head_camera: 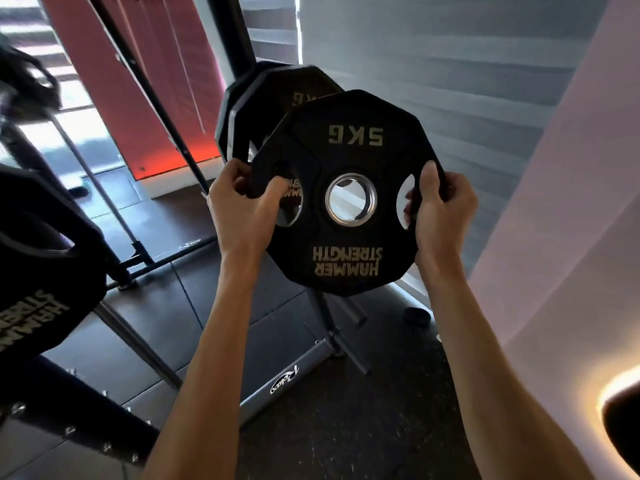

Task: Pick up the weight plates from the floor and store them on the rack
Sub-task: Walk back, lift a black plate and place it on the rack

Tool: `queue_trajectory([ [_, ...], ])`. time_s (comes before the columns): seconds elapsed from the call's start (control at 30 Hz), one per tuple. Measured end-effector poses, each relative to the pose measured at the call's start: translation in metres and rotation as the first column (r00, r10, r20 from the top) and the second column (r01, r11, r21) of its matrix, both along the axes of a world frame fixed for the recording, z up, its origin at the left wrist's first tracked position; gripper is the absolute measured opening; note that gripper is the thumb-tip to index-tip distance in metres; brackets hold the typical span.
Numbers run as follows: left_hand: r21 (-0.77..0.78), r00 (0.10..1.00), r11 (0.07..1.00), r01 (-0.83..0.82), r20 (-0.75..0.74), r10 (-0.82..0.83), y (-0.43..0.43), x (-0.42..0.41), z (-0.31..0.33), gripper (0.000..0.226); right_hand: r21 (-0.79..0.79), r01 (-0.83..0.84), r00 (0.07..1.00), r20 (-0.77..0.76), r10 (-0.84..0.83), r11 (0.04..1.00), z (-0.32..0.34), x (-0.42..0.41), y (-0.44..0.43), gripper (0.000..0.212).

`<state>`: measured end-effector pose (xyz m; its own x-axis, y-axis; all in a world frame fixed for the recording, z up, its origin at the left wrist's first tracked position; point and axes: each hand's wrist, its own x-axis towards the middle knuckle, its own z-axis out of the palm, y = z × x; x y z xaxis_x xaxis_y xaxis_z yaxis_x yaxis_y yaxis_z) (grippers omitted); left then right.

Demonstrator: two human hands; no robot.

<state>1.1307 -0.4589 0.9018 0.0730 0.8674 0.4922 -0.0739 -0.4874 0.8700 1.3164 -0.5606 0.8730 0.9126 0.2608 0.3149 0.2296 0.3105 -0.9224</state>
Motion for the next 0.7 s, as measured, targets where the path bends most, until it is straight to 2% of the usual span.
queue_trajectory([
  [0.2,0.068,0.981,0.980,-0.189,-0.031,0.192,0.002,0.025,0.005,0.010,0.002,-0.120,0.993,0.017,0.120,0.993,0.006,0.033,0.030,0.048],
  [0.33,0.098,0.942,0.941,-0.324,-0.063,0.331,0.001,0.041,0.004,0.012,-0.002,-0.186,0.982,0.034,0.186,0.982,0.004,0.051,0.049,0.057],
  [0.7,0.240,0.881,0.861,-0.448,-0.048,0.471,0.008,0.061,-0.002,0.018,0.013,-0.294,0.952,0.098,0.291,0.956,-0.006,0.069,0.091,0.036],
])
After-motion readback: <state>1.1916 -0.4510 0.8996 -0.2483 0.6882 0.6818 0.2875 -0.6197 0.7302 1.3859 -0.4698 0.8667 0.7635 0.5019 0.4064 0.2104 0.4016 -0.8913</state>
